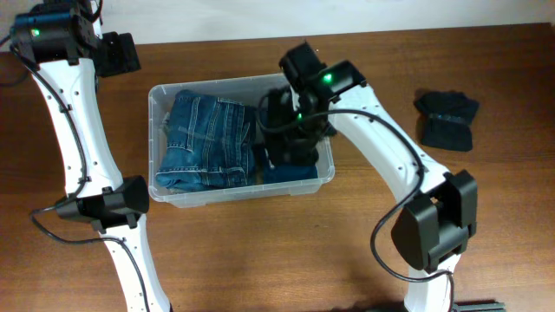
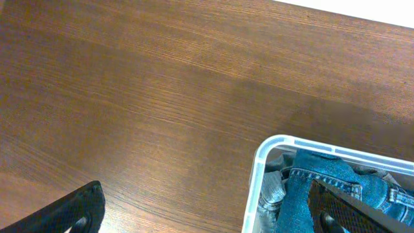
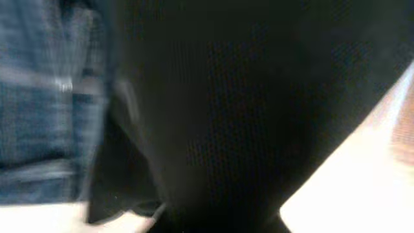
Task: Pack container
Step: 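Carry the black clothing into the box on top of the sweater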
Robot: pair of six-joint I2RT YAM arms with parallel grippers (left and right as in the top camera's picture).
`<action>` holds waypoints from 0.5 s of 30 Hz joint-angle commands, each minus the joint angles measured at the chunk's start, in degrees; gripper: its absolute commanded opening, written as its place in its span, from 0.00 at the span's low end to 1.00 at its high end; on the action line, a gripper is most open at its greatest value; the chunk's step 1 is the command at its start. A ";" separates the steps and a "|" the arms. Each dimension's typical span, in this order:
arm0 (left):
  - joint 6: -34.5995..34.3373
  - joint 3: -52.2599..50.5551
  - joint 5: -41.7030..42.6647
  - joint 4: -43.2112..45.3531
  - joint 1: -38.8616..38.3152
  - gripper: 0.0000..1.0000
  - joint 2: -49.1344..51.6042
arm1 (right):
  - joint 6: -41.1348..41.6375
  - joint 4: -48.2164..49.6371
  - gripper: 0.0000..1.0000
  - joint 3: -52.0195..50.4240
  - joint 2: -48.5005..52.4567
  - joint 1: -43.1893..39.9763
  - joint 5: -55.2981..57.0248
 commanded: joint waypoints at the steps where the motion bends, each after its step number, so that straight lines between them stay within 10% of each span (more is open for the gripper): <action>1: -0.52 0.87 0.20 -0.02 0.00 0.99 0.33 | 0.70 0.17 0.57 -1.77 -0.85 0.42 0.22; 6: -0.55 0.87 0.20 -0.02 -0.07 0.99 0.33 | -3.17 -1.99 0.81 5.11 -2.23 0.37 -1.44; 15: -0.55 0.87 0.20 -0.02 -0.04 0.99 0.33 | -7.63 -17.92 0.93 32.20 -2.32 -10.45 7.93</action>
